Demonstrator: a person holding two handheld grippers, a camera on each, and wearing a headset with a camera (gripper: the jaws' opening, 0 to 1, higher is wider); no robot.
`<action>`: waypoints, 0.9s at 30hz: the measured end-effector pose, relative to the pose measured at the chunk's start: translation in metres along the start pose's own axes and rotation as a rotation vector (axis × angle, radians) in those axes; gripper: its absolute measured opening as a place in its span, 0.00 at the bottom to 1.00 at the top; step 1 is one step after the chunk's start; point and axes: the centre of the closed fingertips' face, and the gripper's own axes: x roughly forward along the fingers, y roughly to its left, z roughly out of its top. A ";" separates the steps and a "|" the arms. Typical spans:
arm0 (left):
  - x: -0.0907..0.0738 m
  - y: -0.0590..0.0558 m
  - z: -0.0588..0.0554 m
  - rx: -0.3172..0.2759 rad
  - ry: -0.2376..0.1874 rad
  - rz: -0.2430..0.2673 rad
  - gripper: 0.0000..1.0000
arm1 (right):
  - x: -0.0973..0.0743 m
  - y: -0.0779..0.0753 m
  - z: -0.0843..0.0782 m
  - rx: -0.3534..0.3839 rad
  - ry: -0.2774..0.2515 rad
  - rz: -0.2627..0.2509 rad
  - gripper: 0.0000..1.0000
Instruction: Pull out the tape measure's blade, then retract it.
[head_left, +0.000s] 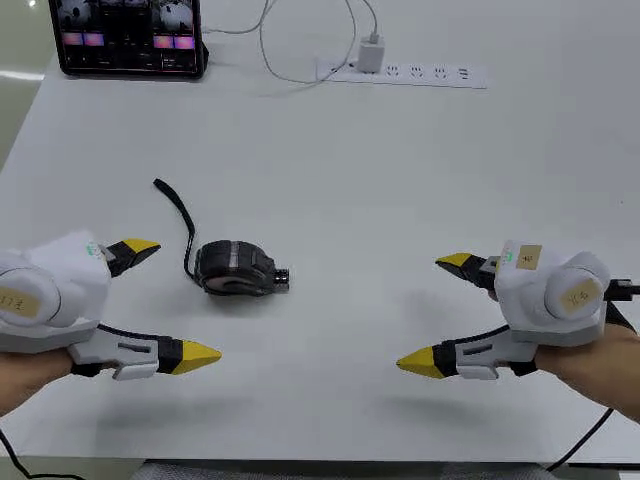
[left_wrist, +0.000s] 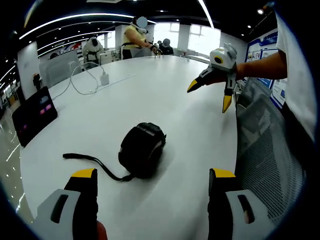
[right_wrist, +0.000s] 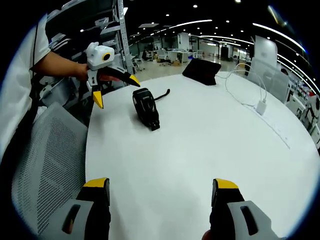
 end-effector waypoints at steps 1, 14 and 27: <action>0.001 0.001 0.000 0.003 0.003 -0.002 0.89 | 0.001 -0.001 0.000 -0.005 0.004 0.003 0.82; 0.009 0.010 0.001 0.064 0.039 -0.015 0.83 | 0.008 -0.005 0.005 -0.049 0.031 0.029 0.80; 0.020 0.018 0.000 0.112 0.085 -0.042 0.74 | 0.018 -0.008 0.016 -0.083 0.037 0.054 0.79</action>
